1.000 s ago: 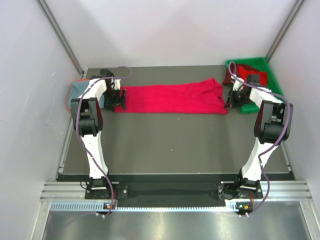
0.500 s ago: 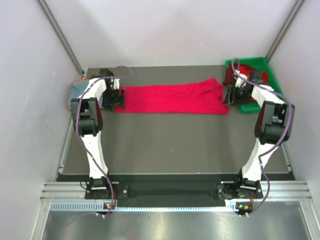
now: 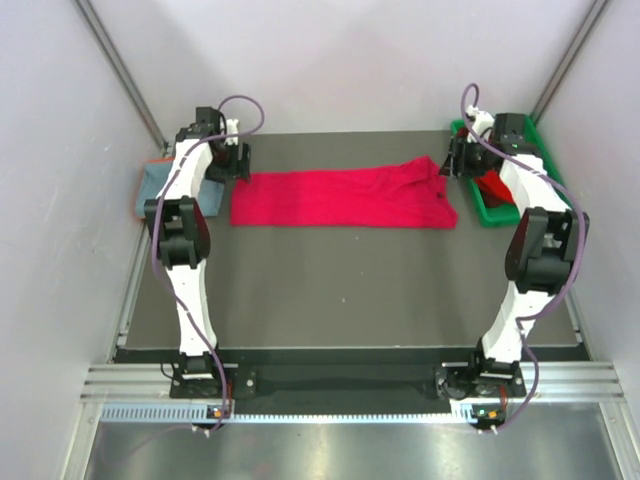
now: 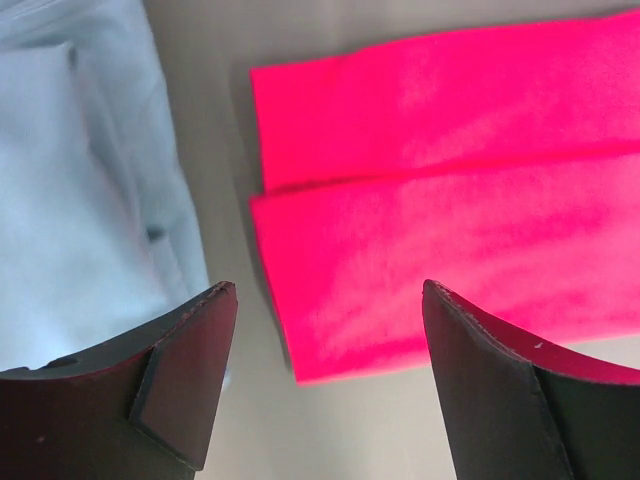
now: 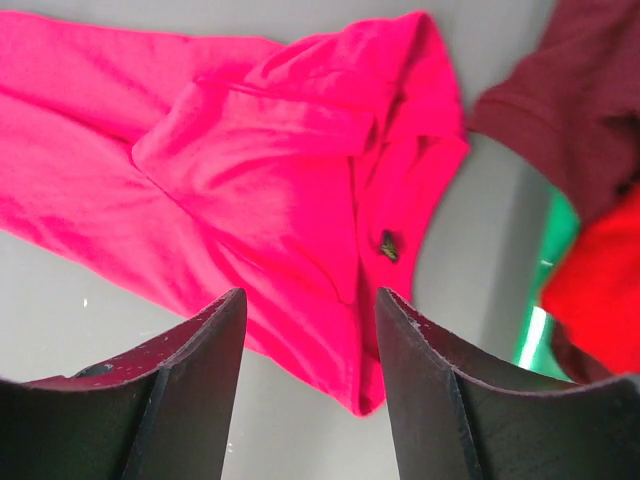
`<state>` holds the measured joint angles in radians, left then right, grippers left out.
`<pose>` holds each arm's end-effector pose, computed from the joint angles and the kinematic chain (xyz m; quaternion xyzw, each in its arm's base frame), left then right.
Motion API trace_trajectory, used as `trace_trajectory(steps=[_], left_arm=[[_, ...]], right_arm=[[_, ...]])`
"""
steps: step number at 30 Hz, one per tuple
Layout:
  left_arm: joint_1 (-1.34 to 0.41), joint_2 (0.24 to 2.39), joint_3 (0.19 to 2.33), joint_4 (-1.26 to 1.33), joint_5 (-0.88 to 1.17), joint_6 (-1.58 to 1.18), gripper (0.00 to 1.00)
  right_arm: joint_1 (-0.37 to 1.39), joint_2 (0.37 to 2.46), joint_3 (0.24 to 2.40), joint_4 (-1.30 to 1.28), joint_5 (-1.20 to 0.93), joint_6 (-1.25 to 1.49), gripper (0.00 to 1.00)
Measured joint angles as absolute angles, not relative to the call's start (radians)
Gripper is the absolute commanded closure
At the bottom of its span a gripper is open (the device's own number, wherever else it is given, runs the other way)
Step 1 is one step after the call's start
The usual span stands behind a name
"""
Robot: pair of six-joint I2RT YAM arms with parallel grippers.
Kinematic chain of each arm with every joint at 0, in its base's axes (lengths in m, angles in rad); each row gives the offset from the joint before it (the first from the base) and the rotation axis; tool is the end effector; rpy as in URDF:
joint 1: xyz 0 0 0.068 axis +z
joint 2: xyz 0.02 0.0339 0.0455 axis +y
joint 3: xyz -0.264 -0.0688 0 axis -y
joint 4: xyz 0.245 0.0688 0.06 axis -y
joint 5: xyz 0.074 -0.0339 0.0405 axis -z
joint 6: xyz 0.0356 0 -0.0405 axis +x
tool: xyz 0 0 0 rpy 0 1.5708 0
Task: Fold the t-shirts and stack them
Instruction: Fold the tshirt
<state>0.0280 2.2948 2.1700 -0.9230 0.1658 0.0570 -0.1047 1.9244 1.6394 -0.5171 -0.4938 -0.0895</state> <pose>0.4999 0.0081 0.2458 0.0354 0.9623 -0.0690 0.2608 0.4360 -0.0289 0.2741 -0.0848 0.8996 0.1903 0.3838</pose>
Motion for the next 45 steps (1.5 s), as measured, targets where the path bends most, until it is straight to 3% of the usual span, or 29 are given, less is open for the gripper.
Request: trace_trajectory(steps=[8, 12, 14, 15, 18, 19, 20, 21, 37, 45], left_arm=[[0.025, 2.449, 2.197, -0.912, 0.129, 0.061, 0.23], [0.025, 2.455, 2.222, -0.902, 0.115, 0.066, 0.31], [0.025, 2.463, 2.224, -0.899, 0.119, 0.065, 0.43], [0.025, 2.466, 2.224, -0.898, 0.121, 0.065, 0.43], [0.025, 2.476, 2.230, -0.896, 0.139, 0.066, 0.63], [0.025, 2.479, 2.230, -0.895, 0.142, 0.069, 0.73], [0.025, 2.479, 2.230, -0.894, 0.148, 0.067, 0.93], [0.025, 2.479, 2.230, -0.893, 0.157, 0.062, 1.00], [0.026, 2.342, 1.995, -0.853, 0.175, 0.055, 1.00], [0.026, 2.262, 1.876, -0.916, 0.179, 0.055, 1.00]], right_arm=[[-0.073, 1.960, 1.639, -0.516, -0.490, -0.083, 0.45], [-0.073, 1.960, 1.634, -0.511, -0.485, -0.084, 0.45], [-0.073, 1.959, 1.623, -0.507, -0.483, -0.084, 0.45], [-0.073, 1.959, 1.620, -0.508, -0.482, -0.084, 0.44], [-0.070, 1.959, 1.599, -0.508, -0.475, -0.084, 0.44], [-0.069, 1.959, 1.596, -0.511, -0.472, -0.084, 0.44], [-0.068, 1.959, 1.596, -0.513, -0.471, -0.084, 0.44], [-0.068, 1.959, 1.596, -0.513, -0.468, -0.084, 0.44], [-0.026, 1.959, 1.512, -0.513, -0.425, -0.086, 0.44], [0.007, 2.056, 1.540, -0.515, -0.348, -0.097, 0.44]])
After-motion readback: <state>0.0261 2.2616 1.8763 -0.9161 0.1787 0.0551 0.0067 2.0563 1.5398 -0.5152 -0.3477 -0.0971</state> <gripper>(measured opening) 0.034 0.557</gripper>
